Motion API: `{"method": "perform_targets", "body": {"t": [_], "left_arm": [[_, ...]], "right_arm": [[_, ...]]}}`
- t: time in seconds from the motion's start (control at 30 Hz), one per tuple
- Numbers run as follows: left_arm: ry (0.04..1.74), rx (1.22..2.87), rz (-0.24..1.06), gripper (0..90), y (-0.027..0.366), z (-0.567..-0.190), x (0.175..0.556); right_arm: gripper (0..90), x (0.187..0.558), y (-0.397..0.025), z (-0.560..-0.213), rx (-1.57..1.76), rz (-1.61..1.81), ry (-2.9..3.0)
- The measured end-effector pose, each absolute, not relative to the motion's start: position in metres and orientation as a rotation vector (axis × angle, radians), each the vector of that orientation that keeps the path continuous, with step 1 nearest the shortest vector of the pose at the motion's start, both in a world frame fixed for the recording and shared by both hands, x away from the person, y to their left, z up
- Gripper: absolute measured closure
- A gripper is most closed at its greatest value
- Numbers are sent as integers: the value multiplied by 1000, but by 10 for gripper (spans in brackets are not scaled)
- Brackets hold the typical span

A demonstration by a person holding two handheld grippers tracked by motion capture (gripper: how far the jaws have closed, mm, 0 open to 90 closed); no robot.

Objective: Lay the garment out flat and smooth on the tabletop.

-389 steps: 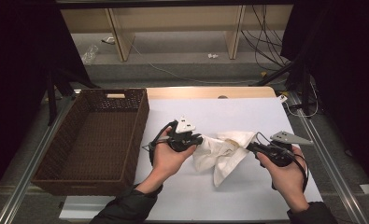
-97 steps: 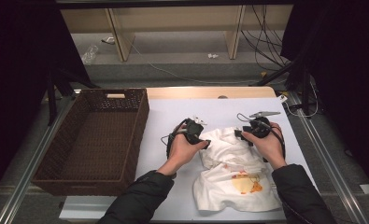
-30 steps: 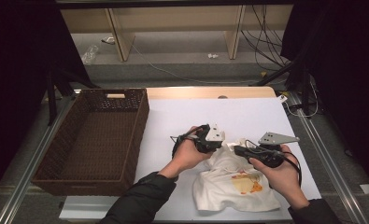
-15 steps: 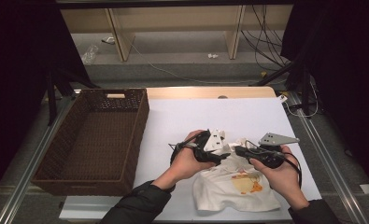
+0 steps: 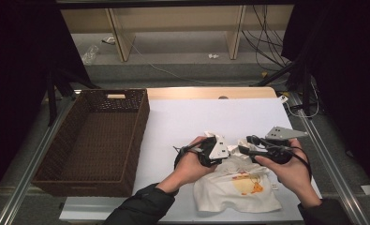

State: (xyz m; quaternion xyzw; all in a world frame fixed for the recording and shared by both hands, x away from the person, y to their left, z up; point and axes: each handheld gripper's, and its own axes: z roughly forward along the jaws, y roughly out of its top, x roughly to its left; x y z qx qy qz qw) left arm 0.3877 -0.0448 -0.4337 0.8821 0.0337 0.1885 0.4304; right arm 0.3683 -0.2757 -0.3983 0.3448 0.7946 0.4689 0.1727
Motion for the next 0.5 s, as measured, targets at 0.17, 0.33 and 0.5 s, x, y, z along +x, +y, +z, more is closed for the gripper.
{"method": "perform_targets", "body": {"t": [0.17, 0.33, 0.5], "left_arm": [[52, 2206, 474, 864, -46, -429, 382], [51, 2216, 467, 865, -44, -427, 382], [163, 2197, 494, 866, -36, -424, 389]], "right_arm": [[463, 386, -287, -399, 1083, 1243, 2249], [673, 401, -287, -410, 1177, 1178, 2317], [871, 391, -294, -411, 1212, 1187, 2248]]}}
